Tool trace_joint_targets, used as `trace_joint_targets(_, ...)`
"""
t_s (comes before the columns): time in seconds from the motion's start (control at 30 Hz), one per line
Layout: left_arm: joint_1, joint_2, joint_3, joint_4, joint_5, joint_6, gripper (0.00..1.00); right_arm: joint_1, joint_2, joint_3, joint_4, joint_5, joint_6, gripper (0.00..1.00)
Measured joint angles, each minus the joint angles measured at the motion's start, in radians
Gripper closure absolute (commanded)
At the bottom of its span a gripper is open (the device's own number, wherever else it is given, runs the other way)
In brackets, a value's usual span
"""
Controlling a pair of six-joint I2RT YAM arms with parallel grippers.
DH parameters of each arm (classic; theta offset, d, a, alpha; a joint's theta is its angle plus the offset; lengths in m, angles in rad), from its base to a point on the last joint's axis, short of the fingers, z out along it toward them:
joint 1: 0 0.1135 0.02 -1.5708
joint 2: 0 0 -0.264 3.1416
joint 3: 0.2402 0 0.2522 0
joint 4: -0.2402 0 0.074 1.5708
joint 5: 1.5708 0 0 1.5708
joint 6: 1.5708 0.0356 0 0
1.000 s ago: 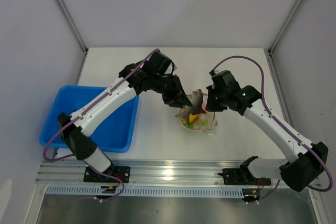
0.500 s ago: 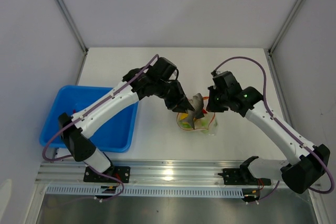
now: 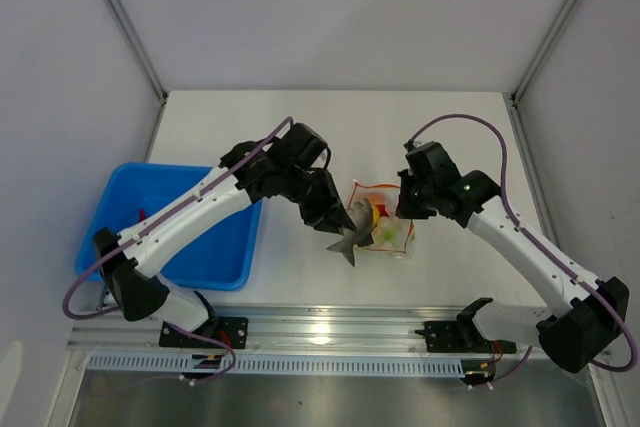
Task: Place the food in the zip-top bag and seal the zipper
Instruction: Place the fake fish in the zipper food storage bag.
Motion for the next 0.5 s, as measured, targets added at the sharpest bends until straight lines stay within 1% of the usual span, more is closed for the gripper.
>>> trace_joint_targets(0.1,-0.002,-0.022,-0.03,-0.002,0.006,-0.016,0.99,0.0,-0.014,-0.008,0.001,0.0,0.001,1.0)
trace_joint_targets(0.27,-0.01,0.047,-0.029,0.018,0.032,-0.042,1.0,0.005,-0.035,-0.01,-0.001,0.0,0.01,1.0)
trace_joint_targets(0.37,-0.013,0.138,0.027,0.024,0.029,-0.053,0.99,0.007,-0.045,-0.01,-0.005,0.0,0.019,1.0)
trace_joint_targets(0.5,-0.013,0.208,0.097,0.055,0.011,-0.072,0.99,0.017,-0.056,-0.005,-0.019,-0.003,0.035,1.0)
